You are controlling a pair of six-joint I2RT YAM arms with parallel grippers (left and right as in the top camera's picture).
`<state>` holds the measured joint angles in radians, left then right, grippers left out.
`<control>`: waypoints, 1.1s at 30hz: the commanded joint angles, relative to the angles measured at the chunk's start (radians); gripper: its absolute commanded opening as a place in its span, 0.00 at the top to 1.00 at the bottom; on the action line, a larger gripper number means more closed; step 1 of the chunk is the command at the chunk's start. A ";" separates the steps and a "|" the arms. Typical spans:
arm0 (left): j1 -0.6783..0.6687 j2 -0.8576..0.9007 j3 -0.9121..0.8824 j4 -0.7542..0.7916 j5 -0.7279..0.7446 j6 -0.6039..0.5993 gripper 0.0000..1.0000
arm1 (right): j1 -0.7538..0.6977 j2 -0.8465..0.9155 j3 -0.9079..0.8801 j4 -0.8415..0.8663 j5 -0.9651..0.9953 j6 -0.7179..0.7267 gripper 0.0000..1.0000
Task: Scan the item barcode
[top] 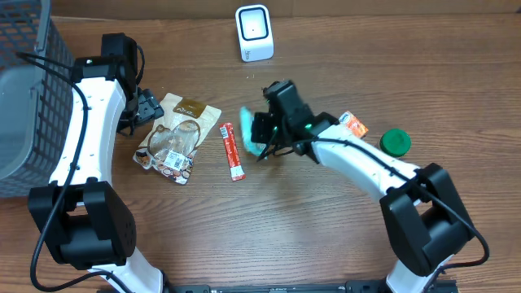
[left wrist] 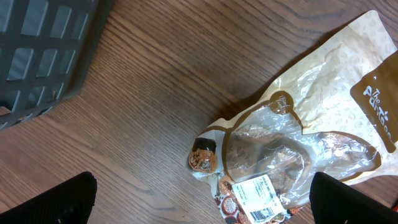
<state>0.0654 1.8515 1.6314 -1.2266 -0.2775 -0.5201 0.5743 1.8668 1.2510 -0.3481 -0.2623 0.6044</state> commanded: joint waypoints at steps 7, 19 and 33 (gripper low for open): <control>-0.007 -0.008 0.017 0.001 -0.010 0.000 0.00 | -0.156 -0.032 0.011 -0.106 -0.281 0.012 0.96; -0.007 -0.008 0.017 0.001 -0.010 0.000 0.00 | 0.035 -0.032 0.101 -0.154 0.129 -0.057 0.39; -0.007 -0.008 0.017 0.001 -0.010 0.000 0.00 | 0.099 0.072 0.411 -0.510 0.393 -0.122 0.36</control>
<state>0.0654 1.8515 1.6314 -1.2266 -0.2775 -0.5201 0.6640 1.8744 1.6585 -0.8604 0.0643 0.5064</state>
